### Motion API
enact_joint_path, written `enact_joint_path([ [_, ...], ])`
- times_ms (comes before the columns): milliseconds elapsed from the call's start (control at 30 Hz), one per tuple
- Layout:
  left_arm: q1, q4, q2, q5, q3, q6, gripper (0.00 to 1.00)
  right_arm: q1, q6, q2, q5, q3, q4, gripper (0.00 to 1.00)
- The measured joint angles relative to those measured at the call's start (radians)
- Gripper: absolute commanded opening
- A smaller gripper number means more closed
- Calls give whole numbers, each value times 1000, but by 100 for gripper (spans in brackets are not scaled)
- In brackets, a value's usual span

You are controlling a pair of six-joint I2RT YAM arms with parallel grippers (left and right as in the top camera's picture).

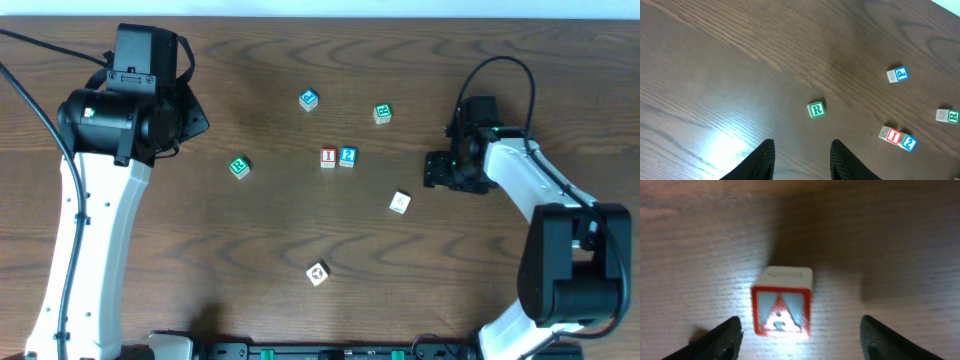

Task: Spell out Ai2
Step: 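Retract the left arm and move the right gripper toward the red 'A' block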

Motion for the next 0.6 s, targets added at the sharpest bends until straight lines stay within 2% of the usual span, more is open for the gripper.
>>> enact_joint_path([
  [67, 0, 3, 0, 0, 0, 0, 40, 14, 3, 3, 1, 0, 21, 63],
  [233, 0, 3, 0, -16, -1, 6, 41, 48, 8, 3, 5, 0, 67, 54],
  [433, 0, 3, 1, -33, -1, 14, 42, 69, 14, 3, 36, 1, 65, 52],
  [533, 0, 3, 1, -34, -1, 14, 42, 69, 16, 3, 49, 1, 62, 45],
  [600, 0, 3, 1, -34, -1, 14, 42, 69, 19, 3, 55, 1, 60, 36],
])
